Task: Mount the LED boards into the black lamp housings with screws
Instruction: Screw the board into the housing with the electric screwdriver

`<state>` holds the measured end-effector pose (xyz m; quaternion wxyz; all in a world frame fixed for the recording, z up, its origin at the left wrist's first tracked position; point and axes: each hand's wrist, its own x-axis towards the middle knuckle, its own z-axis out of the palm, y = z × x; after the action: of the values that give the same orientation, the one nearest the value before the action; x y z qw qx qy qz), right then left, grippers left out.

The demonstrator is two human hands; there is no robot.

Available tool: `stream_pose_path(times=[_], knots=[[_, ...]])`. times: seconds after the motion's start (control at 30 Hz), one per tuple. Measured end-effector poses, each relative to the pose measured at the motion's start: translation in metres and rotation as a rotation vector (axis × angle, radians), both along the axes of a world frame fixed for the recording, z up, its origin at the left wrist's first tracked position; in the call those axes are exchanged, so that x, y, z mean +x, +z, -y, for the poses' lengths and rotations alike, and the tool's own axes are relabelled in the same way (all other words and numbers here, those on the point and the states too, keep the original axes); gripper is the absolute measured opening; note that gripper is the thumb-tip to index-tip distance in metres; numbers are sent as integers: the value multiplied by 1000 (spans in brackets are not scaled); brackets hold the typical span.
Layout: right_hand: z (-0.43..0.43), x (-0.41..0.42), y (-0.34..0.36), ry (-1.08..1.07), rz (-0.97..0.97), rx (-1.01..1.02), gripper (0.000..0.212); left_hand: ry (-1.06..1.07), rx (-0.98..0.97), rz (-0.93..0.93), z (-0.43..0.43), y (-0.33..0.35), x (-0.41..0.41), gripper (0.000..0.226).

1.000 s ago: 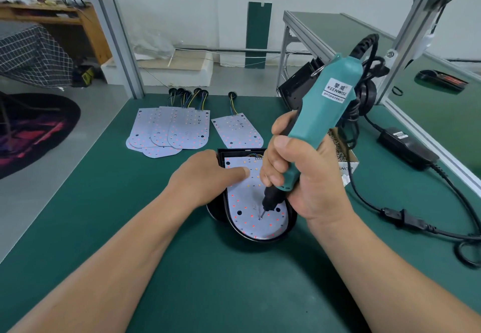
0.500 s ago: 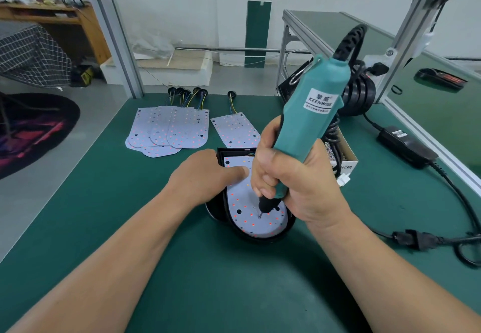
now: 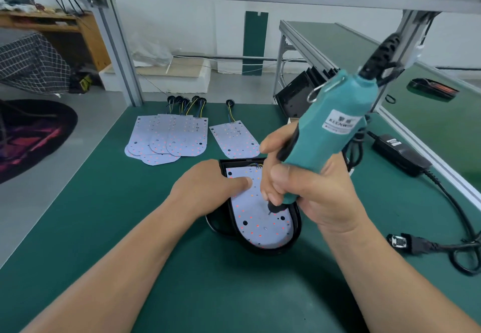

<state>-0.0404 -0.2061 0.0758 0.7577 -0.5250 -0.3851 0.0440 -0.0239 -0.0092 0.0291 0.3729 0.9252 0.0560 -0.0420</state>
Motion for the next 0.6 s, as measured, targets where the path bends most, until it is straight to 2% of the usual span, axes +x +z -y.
stream_pose_path(times=[0.1, 0.2, 0.23, 0.3, 0.37, 0.43, 0.47, 0.53, 0.6], knots=[[1, 2, 2, 15, 25, 77, 32, -33, 11, -1, 0, -1, -1, 50], [5, 12, 3, -77, -156, 286, 24, 21, -47, 19, -6, 5, -5, 67], [9, 17, 2, -112, -231, 350, 21, 86, -119, 28, -8, 7, -4, 61], [17, 26, 1, -179, -349, 465, 16, 223, -371, 28, -13, 12, -2, 37], [24, 34, 0, -241, -430, 567, 15, 361, -746, 23, -19, 17, 0, 10], [31, 40, 0, -301, -472, 638, 13, 407, -1144, -9, -23, 22, -1, 18], [34, 43, 0, -321, -482, 665, 12, 394, -1281, -23, -23, 25, -3, 23], [39, 46, 0, -339, -500, 716, 12, 322, -1394, -85, -21, 30, -8, 29], [42, 48, 1, -350, -519, 749, 12, 227, -1412, -143, -13, 34, -14, 33]])
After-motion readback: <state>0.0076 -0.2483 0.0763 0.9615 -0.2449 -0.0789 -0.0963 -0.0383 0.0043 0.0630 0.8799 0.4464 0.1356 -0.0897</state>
